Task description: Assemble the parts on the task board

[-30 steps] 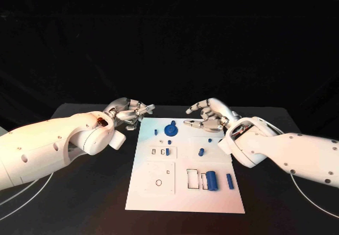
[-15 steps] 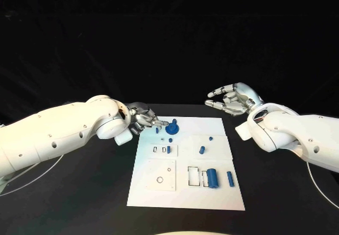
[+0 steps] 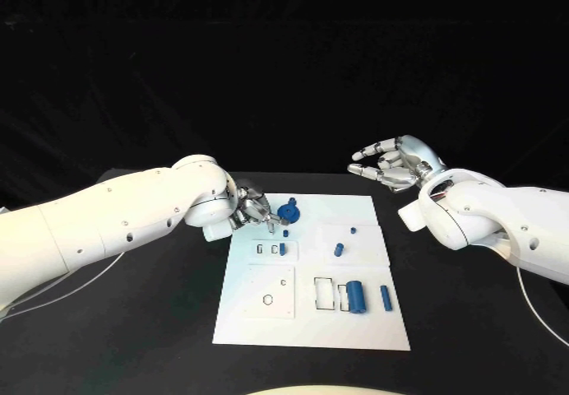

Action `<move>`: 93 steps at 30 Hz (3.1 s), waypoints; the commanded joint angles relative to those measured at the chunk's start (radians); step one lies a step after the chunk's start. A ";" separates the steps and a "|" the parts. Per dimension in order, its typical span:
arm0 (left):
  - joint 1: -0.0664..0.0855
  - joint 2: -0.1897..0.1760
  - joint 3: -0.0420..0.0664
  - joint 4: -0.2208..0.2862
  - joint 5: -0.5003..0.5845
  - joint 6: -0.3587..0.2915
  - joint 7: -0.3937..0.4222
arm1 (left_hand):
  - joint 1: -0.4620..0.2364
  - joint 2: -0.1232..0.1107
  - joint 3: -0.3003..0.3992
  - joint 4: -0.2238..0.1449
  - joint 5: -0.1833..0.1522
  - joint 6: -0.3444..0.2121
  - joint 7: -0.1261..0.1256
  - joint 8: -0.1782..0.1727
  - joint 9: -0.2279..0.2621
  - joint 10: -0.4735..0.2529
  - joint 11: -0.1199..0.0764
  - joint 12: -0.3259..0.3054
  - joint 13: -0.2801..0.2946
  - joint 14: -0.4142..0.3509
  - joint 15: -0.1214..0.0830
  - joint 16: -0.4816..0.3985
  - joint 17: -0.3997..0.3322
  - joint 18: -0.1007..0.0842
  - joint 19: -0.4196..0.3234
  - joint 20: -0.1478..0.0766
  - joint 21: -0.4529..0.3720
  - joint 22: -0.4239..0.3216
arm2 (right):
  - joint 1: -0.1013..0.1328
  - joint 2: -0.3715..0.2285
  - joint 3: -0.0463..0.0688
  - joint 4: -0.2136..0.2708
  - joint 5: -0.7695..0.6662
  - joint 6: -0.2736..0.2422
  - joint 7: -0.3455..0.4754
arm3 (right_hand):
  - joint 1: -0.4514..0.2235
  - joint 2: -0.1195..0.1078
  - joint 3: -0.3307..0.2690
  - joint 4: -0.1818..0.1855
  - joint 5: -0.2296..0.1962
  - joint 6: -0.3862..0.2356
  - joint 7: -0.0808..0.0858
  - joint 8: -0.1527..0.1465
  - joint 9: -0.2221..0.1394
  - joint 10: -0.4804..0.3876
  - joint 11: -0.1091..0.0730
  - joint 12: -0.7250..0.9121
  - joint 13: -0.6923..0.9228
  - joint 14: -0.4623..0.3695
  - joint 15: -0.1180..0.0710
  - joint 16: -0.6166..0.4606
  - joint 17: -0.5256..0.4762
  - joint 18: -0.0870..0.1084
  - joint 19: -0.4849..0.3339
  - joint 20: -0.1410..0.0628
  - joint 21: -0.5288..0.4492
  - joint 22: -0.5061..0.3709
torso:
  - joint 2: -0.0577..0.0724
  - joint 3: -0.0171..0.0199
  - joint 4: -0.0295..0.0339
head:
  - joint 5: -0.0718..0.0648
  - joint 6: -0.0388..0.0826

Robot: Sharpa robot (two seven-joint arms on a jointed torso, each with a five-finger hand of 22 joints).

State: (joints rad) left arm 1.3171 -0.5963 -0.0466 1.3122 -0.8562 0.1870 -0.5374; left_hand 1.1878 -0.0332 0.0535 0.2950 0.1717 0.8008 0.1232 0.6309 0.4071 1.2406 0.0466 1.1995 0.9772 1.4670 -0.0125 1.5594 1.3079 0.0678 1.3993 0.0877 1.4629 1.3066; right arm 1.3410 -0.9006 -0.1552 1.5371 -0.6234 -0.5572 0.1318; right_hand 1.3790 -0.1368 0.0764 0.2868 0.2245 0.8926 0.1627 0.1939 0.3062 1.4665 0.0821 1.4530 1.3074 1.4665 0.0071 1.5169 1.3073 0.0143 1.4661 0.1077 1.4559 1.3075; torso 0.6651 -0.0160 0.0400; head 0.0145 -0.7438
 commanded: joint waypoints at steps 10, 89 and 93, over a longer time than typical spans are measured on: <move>0.004 0.048 -0.008 -0.035 -0.050 0.091 -0.049 | -0.026 0.013 -0.018 0.001 -0.001 -0.008 0.000 0.005 0.004 -0.005 0.000 -0.002 -0.006 0.098 -0.002 0.003 0.247 -0.012 0.009 0.001 0.006 0.004 | 0.001 0.007 0.000 -0.010 -0.003 0.023 0.000 | 0.002 0.010 0.006 0.002 0.000 -0.015 -0.001 0.013 0.004 -0.030 -0.005 -0.037 0.129 0.052 -0.005 -0.027 0.069 0.030 0.016 -0.001 -0.060 0.147 | 0.000 -0.0009 0.0002 | -0.001 -0.006; -0.011 0.126 -0.039 -0.105 0.003 0.193 -0.069 | 0.090 0.067 0.089 -0.004 0.009 0.002 -0.021 0.043 0.080 -0.008 -0.018 -0.003 0.000 0.099 -0.017 0.004 0.250 -0.012 0.007 -0.009 0.011 0.014 | 0.000 0.028 0.000 -0.031 -0.018 0.044 -0.012 | -0.001 0.019 0.008 0.002 -0.044 -0.020 -0.004 0.026 0.008 -0.036 -0.008 -0.046 0.119 0.048 -0.008 -0.041 0.050 0.035 0.008 -0.005 -0.086 0.131 | -0.001 0.0007 0.0027 | -0.006 -0.020; -0.011 0.127 -0.039 -0.106 0.006 0.193 -0.067 | 0.107 0.060 0.118 -0.005 0.009 0.001 -0.023 0.043 0.089 -0.008 -0.020 -0.005 -0.001 0.100 -0.019 0.005 0.252 -0.012 0.007 -0.011 0.012 0.015 | 0.000 0.028 0.000 -0.032 -0.018 0.046 -0.012 | -0.001 0.019 0.008 0.002 -0.044 -0.020 -0.004 0.026 0.008 -0.036 -0.008 -0.046 0.119 0.048 -0.008 -0.041 0.050 0.035 0.008 -0.005 -0.086 0.131 | 0.000 0.0006 0.0019 | -0.007 -0.022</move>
State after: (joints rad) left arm 1.3070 -0.4722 -0.0860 1.2066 -0.8657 0.3709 -0.6062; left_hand 1.2916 0.0238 0.1736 0.2892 0.1776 0.8008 0.1085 0.6706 0.4959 1.2345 0.0333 1.1994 0.9763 1.4669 -0.0268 1.5593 1.3074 0.0679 1.4090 0.0843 1.4706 1.3078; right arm 1.3410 -0.8732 -0.1556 1.5052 -0.6299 -0.5277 0.1169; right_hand 1.3765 -0.1263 0.0790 0.2896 0.1836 0.8803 0.1593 0.2165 0.3133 1.4372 0.0743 1.4082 1.3073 1.4665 0.0071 1.4821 1.3074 0.0299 1.4661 0.1076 1.3756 1.3074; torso 0.6648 -0.0156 0.0421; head 0.0077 -0.7644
